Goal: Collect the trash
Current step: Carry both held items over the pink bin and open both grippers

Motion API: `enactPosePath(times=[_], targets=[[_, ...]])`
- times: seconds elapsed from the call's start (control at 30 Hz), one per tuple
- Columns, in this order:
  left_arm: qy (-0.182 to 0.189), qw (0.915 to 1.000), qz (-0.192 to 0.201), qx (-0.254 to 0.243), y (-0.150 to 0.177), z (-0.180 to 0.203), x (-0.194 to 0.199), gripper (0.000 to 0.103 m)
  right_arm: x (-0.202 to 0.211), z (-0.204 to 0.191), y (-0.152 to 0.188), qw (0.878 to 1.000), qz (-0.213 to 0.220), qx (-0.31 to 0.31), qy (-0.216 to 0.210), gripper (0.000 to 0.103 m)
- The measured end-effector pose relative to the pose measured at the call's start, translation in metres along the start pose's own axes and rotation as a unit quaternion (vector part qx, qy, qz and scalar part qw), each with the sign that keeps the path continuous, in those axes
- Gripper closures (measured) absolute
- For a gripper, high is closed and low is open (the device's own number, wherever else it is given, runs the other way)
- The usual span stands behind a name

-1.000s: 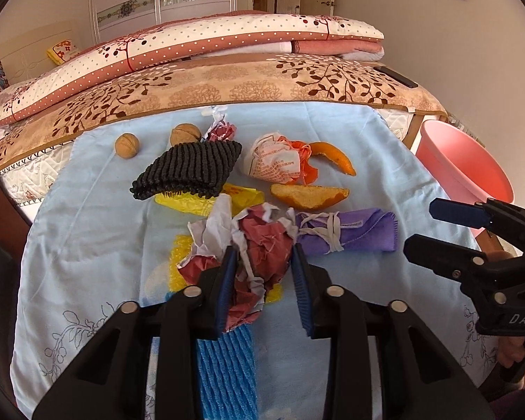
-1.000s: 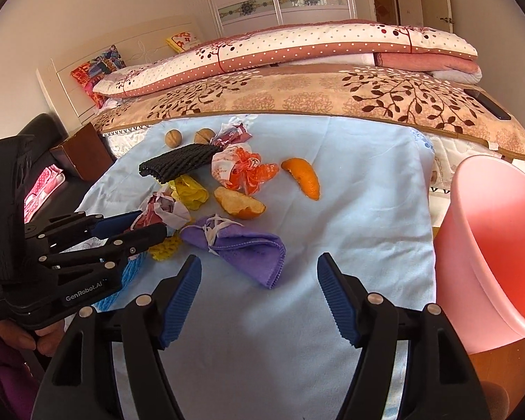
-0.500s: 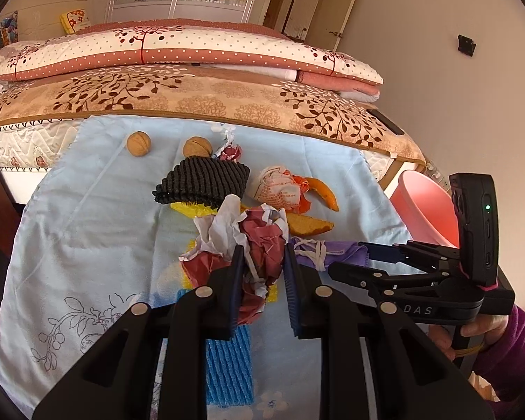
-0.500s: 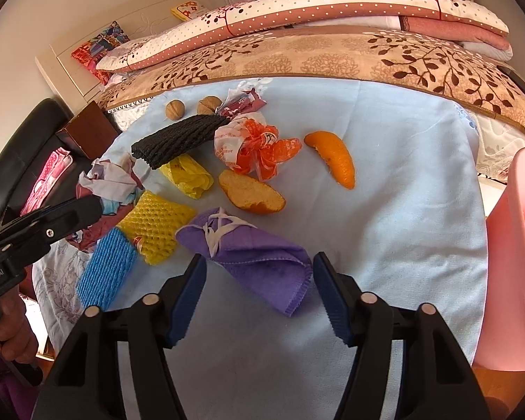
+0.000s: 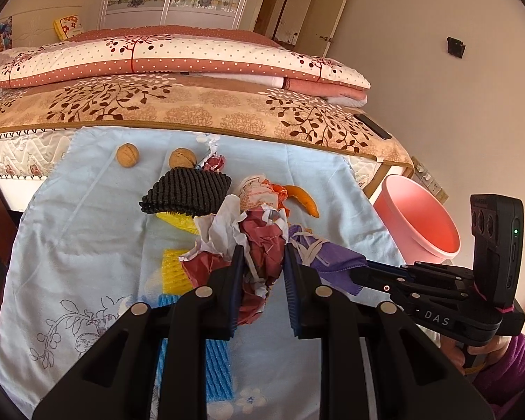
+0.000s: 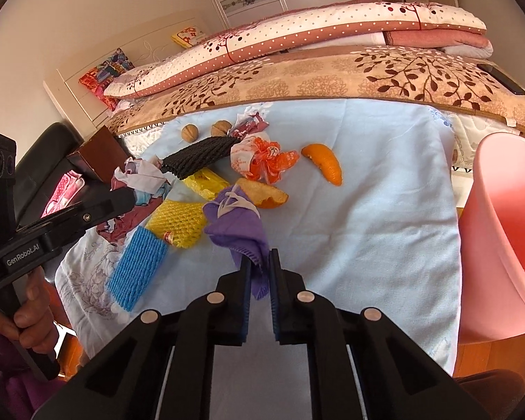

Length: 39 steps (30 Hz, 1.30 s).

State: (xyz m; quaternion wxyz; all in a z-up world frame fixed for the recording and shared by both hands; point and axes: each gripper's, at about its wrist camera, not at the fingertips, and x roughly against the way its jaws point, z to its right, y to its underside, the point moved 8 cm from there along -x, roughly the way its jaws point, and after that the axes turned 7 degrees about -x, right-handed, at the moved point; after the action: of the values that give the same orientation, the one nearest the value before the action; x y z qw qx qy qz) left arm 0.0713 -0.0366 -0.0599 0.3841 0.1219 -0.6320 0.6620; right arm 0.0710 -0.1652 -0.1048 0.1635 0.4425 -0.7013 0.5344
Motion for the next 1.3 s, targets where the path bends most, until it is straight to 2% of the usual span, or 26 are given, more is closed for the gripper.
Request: enactPosePath(times=[0.33,0.63,1.0,1.3], targets=[[0.039,0.999,0.016,-0.014,-0.022,0.037,-0.004,0.081,0.071,0.026,-0.014,0.994,0.099,-0.037,0.037,0.094],[0.086,0.9948,0.031,-0.043,-0.049,0.09,-0.016,0.081,0.12,0.079,-0.022,0.977,0.166,-0.098,0.095,0.094],[0.138,0.9851,0.034,-0.096,-0.07,0.17,-0.044,0.081,0.161,0.155,-0.017,0.951,0.201,-0.166,0.164,0.094],[0.191,0.974,0.026,-0.119,-0.076,0.23,-0.066,0.081,0.178,0.193,-0.009,0.937,0.208,-0.195,0.199,0.094]])
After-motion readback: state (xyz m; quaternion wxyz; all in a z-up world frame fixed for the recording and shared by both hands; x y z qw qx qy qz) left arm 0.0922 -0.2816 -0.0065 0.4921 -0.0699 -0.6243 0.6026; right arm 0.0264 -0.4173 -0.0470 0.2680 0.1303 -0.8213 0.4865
